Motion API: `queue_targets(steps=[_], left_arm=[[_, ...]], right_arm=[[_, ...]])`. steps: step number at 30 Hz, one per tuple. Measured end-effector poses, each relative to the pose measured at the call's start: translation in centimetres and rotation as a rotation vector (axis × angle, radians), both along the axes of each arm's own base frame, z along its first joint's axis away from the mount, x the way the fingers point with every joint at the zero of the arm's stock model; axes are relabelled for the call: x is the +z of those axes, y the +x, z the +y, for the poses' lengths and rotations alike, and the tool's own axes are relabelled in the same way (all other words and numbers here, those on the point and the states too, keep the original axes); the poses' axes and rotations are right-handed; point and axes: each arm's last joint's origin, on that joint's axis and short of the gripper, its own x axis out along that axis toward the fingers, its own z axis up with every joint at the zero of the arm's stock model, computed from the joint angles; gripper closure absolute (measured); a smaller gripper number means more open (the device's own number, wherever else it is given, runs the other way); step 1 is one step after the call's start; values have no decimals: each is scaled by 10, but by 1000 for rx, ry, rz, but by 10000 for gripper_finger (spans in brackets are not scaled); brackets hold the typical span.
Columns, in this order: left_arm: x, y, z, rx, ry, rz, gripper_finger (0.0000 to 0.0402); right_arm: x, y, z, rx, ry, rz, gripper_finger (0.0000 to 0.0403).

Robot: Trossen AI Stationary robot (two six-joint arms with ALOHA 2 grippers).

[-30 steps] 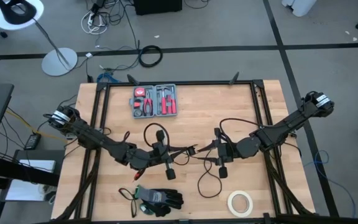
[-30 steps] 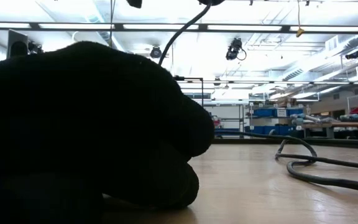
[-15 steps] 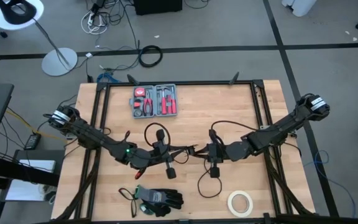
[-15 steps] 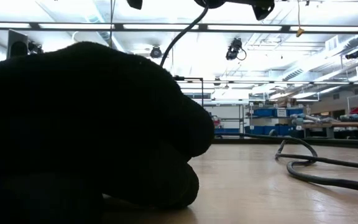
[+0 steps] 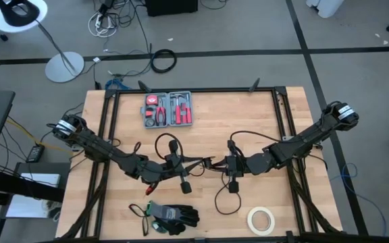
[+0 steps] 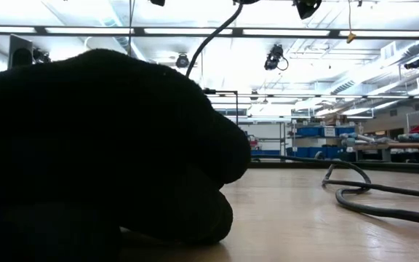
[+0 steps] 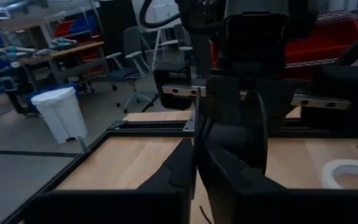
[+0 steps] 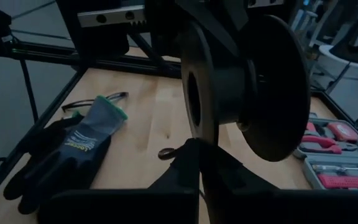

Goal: Coil cords
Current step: Uncoil the black wire cable from the black spool

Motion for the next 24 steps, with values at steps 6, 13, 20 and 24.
queue_targets(steps=[6,13,20,24], left_arm=[[4,-5,-4,30,27,-8,301],[19,-18,-12,20,63,-27,280],[22,-24,-17,-12,68,-28,280],[20,-23,-19,-76,44,-26,280]], right_arm=[[4,-2,-1,-6,5,-11,402],[15,-13,0,-25,3,-42,402],[21,-22,13,13,-134,-73,403],[26,-26,19,-25,-186,-122,403]])
